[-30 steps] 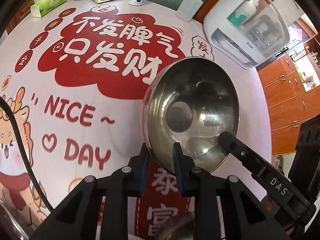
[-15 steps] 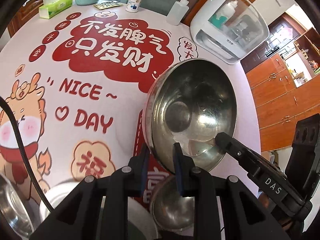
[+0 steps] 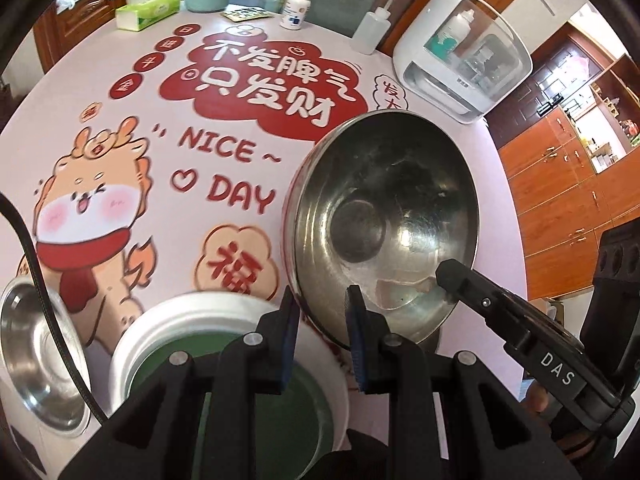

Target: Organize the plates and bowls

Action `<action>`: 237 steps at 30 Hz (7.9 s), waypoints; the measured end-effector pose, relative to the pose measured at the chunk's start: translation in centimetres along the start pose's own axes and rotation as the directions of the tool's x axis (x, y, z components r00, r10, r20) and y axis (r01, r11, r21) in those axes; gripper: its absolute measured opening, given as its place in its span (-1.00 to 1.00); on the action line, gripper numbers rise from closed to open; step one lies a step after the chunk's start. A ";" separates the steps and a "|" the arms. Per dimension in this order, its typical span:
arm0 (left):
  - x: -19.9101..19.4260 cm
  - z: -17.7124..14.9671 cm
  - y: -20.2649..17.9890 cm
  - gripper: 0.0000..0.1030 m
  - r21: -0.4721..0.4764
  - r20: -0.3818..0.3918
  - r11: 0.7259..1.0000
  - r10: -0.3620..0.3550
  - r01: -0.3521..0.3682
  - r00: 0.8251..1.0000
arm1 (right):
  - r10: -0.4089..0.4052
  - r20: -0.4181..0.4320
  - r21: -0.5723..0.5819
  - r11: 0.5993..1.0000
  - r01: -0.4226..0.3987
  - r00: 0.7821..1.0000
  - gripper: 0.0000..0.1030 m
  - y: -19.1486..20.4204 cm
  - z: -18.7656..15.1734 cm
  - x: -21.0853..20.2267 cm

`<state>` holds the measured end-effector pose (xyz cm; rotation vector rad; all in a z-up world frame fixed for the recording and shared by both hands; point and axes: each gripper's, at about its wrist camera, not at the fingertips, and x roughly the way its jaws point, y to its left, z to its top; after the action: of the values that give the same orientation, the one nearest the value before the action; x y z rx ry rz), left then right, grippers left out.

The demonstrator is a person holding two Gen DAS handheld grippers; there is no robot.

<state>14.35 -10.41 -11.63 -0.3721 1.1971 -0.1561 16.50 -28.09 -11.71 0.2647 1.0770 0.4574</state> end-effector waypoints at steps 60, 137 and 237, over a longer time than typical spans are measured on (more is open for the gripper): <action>-9.6 -7.9 22.7 -0.58 0.024 -0.159 0.986 0.169 -0.168 0.973 | 0.101 -0.211 0.057 0.994 -0.091 0.972 -0.70 21.3 -12.4 9.5; -10.4 -5.0 16.2 -0.37 0.222 0.023 0.975 0.029 -0.033 0.999 | -0.008 -0.018 0.152 0.988 0.010 1.000 -0.32 16.3 -11.8 4.0; 11.4 -3.0 -5.6 -0.66 0.169 -0.173 0.985 0.074 -0.045 0.982 | -0.176 -0.023 -0.203 0.965 0.168 0.984 -0.67 -7.0 -8.6 1.4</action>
<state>16.15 -19.73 -20.52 -0.1794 1.3607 -0.2389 10.97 -33.65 -19.64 -0.0175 1.0750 0.4128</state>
